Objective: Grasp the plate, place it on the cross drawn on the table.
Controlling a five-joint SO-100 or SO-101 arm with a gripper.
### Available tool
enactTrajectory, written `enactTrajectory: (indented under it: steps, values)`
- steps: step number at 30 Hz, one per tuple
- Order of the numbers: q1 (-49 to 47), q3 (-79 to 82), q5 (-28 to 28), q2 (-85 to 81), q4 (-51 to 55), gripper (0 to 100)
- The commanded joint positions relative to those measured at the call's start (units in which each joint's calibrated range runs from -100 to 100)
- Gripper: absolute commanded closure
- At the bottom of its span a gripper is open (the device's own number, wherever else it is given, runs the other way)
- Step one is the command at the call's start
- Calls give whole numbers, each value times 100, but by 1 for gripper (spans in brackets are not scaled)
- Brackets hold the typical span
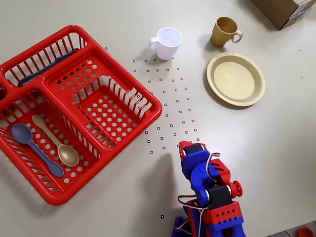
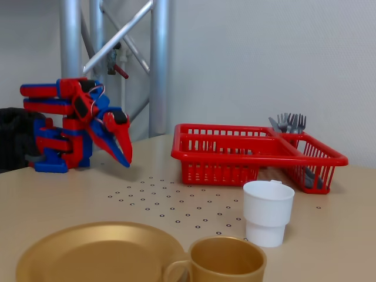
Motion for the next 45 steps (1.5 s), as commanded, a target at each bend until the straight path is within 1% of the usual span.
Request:
enactTrajectory:
  steps: [1,7,20,21,24,26,28,31,45]
  values:
    - [89,8,-103,-174,292,100]
    - [96,63,-357,-174,405,100]
    - [196,63,-454,-174,405,100]
    - [232,63,-498,-174,405,99]
    - [390,90,-645,-174,333,90]
    - [390,108,-640,-174,284,93]
    - [340,117,-542,-174,260,100]
    - [153,126,-352,-174,252,100]
    - [74,135,-230,-174,228,100]
